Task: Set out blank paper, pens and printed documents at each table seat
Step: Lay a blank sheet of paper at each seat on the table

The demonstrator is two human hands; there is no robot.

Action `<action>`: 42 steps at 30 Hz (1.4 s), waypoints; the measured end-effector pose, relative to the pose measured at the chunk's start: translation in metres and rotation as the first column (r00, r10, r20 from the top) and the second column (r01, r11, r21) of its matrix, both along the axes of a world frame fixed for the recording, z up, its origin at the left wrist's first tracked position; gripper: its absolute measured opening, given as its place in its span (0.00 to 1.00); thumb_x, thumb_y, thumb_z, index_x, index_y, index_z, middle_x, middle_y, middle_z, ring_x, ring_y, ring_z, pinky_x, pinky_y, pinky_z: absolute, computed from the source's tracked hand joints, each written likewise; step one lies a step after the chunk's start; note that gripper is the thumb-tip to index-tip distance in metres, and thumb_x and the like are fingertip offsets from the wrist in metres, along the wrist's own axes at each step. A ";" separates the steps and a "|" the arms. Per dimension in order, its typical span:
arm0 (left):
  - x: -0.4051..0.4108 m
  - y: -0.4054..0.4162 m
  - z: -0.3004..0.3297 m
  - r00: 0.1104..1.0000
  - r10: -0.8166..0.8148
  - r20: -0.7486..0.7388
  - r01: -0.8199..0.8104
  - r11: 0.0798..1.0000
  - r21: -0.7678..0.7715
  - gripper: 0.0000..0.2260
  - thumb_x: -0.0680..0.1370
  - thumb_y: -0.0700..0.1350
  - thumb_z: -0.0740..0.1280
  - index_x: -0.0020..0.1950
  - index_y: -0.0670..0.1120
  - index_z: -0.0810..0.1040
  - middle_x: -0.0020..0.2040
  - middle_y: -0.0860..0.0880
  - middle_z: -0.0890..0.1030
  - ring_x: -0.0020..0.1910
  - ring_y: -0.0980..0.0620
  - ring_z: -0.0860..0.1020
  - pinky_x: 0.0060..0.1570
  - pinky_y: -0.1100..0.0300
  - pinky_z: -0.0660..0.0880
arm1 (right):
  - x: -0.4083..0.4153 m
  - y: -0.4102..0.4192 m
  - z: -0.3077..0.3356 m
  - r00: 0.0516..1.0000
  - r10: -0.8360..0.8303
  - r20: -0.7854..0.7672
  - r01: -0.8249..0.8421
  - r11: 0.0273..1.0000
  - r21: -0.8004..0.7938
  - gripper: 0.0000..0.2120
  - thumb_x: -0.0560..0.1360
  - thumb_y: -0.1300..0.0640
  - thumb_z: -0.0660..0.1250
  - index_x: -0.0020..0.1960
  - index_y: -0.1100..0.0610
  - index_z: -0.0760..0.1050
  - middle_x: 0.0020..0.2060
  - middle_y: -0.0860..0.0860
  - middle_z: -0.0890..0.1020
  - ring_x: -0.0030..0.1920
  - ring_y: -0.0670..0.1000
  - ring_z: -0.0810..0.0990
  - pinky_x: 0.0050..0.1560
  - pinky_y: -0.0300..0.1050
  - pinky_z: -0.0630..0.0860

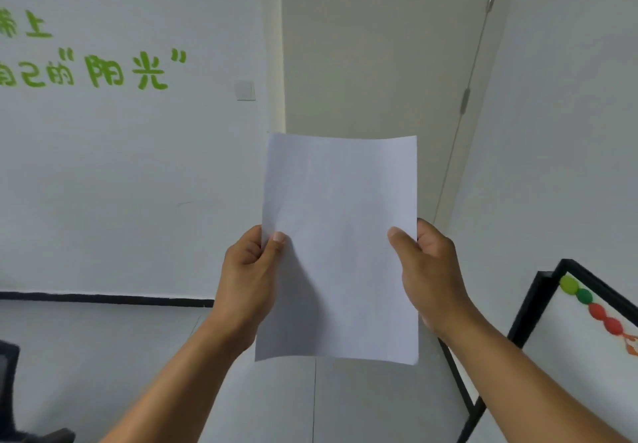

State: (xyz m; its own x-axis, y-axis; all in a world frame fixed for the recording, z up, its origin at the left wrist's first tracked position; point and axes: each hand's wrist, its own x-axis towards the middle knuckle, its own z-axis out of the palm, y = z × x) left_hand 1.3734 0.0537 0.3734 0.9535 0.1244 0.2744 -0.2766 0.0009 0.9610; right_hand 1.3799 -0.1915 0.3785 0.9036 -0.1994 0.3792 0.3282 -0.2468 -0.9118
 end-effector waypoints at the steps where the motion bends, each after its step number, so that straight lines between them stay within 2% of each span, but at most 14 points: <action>1: 0.017 0.004 0.005 1.000 0.013 -0.010 -0.013 1.000 -0.002 0.15 0.90 0.49 0.65 0.46 0.51 0.85 0.43 0.53 0.89 0.39 0.57 0.84 0.37 0.66 0.79 | 0.020 0.004 0.004 1.000 0.005 0.003 -0.005 1.000 -0.004 0.22 0.81 0.46 0.67 0.41 0.58 0.59 0.36 0.55 0.58 0.36 0.58 0.55 0.34 0.51 0.57; 3: 0.051 0.014 0.012 0.999 0.049 -0.007 -0.049 0.999 -0.005 0.14 0.89 0.49 0.65 0.48 0.50 0.85 0.46 0.50 0.89 0.42 0.54 0.85 0.39 0.63 0.81 | 0.062 0.014 0.011 0.999 0.029 0.018 -0.029 1.000 0.000 0.23 0.81 0.47 0.67 0.40 0.56 0.56 0.36 0.53 0.58 0.36 0.57 0.55 0.33 0.49 0.56; 7: 0.112 0.036 0.015 0.992 0.121 -0.020 -0.121 0.993 0.005 0.13 0.89 0.50 0.65 0.50 0.50 0.86 0.49 0.47 0.90 0.46 0.50 0.86 0.45 0.54 0.83 | 0.140 0.037 0.015 0.993 0.104 0.052 -0.105 0.994 0.002 0.22 0.81 0.47 0.67 0.41 0.58 0.58 0.34 0.50 0.58 0.34 0.53 0.55 0.30 0.44 0.56; 10: 0.163 0.053 0.008 0.978 0.208 -0.013 -0.208 0.978 0.015 0.13 0.89 0.51 0.65 0.50 0.50 0.86 0.49 0.47 0.90 0.45 0.51 0.86 0.42 0.57 0.82 | 0.207 0.057 0.008 0.983 0.176 0.060 -0.177 0.984 0.016 0.22 0.83 0.51 0.67 0.41 0.57 0.57 0.34 0.49 0.58 0.34 0.51 0.55 0.30 0.44 0.55; 13: 0.205 0.069 0.004 0.957 0.290 -0.013 -0.290 0.957 0.014 0.13 0.89 0.51 0.66 0.51 0.49 0.86 0.49 0.46 0.90 0.45 0.49 0.86 0.44 0.54 0.83 | 0.266 0.077 0.006 0.958 0.281 0.057 -0.284 0.958 0.038 0.20 0.83 0.52 0.66 0.45 0.66 0.63 0.35 0.52 0.60 0.35 0.54 0.56 0.33 0.46 0.56; 17: 0.273 0.088 0.002 0.909 0.417 -0.017 -0.417 0.909 0.014 0.12 0.89 0.50 0.66 0.52 0.46 0.85 0.50 0.41 0.89 0.44 0.48 0.85 0.45 0.50 0.81 | 0.358 0.107 0.005 0.923 0.381 0.050 -0.383 0.923 0.044 0.23 0.80 0.48 0.65 0.49 0.69 0.65 0.37 0.60 0.59 0.38 0.61 0.56 0.36 0.53 0.57; 20: 0.306 0.103 0.002 0.875 0.483 -0.006 -0.483 0.875 -0.007 0.12 0.89 0.49 0.66 0.51 0.48 0.86 0.48 0.44 0.89 0.42 0.50 0.85 0.39 0.58 0.82 | 0.414 0.131 0.006 0.893 0.449 0.033 -0.450 0.892 0.040 0.24 0.79 0.47 0.65 0.48 0.70 0.65 0.38 0.64 0.60 0.40 0.65 0.57 0.37 0.54 0.58; 22: 0.324 0.115 0.004 0.853 0.521 -0.013 -0.521 0.853 -0.015 0.12 0.89 0.48 0.65 0.51 0.49 0.86 0.48 0.45 0.89 0.43 0.50 0.86 0.39 0.59 0.82 | 0.443 0.151 0.007 0.870 0.493 0.027 -0.494 0.868 0.048 0.23 0.80 0.48 0.66 0.45 0.67 0.62 0.38 0.63 0.59 0.39 0.65 0.56 0.37 0.53 0.58; 24: 0.338 0.133 0.003 0.820 0.572 -0.017 -0.573 0.820 -0.020 0.13 0.90 0.48 0.65 0.50 0.50 0.85 0.47 0.47 0.89 0.42 0.50 0.86 0.39 0.59 0.82 | 0.468 0.179 0.005 0.837 0.546 0.036 -0.547 0.835 0.061 0.21 0.81 0.49 0.66 0.41 0.59 0.58 0.38 0.60 0.57 0.38 0.60 0.55 0.35 0.51 0.56; 28: 0.361 0.182 0.001 0.751 0.660 -0.026 -0.660 0.750 -0.033 0.12 0.90 0.48 0.65 0.51 0.51 0.86 0.46 0.48 0.89 0.41 0.52 0.85 0.38 0.61 0.81 | 0.513 0.244 -0.006 0.781 0.620 0.067 -0.623 0.781 0.040 0.25 0.84 0.54 0.68 0.37 0.50 0.54 0.32 0.48 0.56 0.33 0.50 0.54 0.28 0.41 0.55; 31: 0.377 0.228 -0.007 0.709 0.704 -0.038 -0.705 0.708 -0.046 0.12 0.90 0.49 0.65 0.53 0.51 0.86 0.48 0.46 0.90 0.43 0.50 0.86 0.40 0.58 0.83 | 0.541 0.304 -0.010 0.731 0.680 0.055 -0.682 0.731 0.036 0.24 0.84 0.55 0.68 0.39 0.54 0.55 0.33 0.50 0.58 0.35 0.54 0.54 0.30 0.45 0.56; 34: 0.393 0.278 -0.015 0.680 0.732 -0.038 -0.733 0.677 -0.070 0.11 0.90 0.48 0.64 0.55 0.51 0.86 0.50 0.44 0.90 0.44 0.49 0.86 0.41 0.56 0.84 | 0.564 0.363 -0.013 0.692 0.719 0.060 -0.722 0.691 0.046 0.22 0.81 0.51 0.67 0.40 0.58 0.57 0.34 0.52 0.59 0.38 0.60 0.55 0.33 0.47 0.57; 38: 0.414 0.351 -0.016 0.628 0.777 -0.052 -0.778 0.623 -0.081 0.12 0.90 0.48 0.64 0.56 0.53 0.87 0.52 0.46 0.91 0.46 0.52 0.87 0.41 0.60 0.83 | 0.595 0.449 -0.009 0.646 0.763 0.029 -0.763 0.646 0.015 0.23 0.80 0.48 0.67 0.40 0.60 0.58 0.34 0.52 0.60 0.37 0.59 0.56 0.33 0.47 0.57; 42: 0.421 0.409 -0.007 0.598 0.800 -0.038 -0.800 0.595 -0.077 0.12 0.90 0.47 0.63 0.55 0.53 0.87 0.52 0.48 0.91 0.47 0.53 0.87 0.42 0.61 0.81 | 0.616 0.518 -0.004 0.570 0.822 -0.018 -0.821 0.570 0.041 0.28 0.78 0.43 0.67 0.48 0.69 0.66 0.36 0.54 0.67 0.37 0.58 0.61 0.38 0.54 0.64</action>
State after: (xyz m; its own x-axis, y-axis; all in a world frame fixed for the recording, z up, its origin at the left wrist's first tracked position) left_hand 1.7940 0.4630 0.3668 0.4602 0.8582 0.2274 -0.2037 -0.1472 0.9679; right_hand 1.9955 0.3269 0.3742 0.6953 0.6254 0.3542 0.3491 0.1370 -0.9270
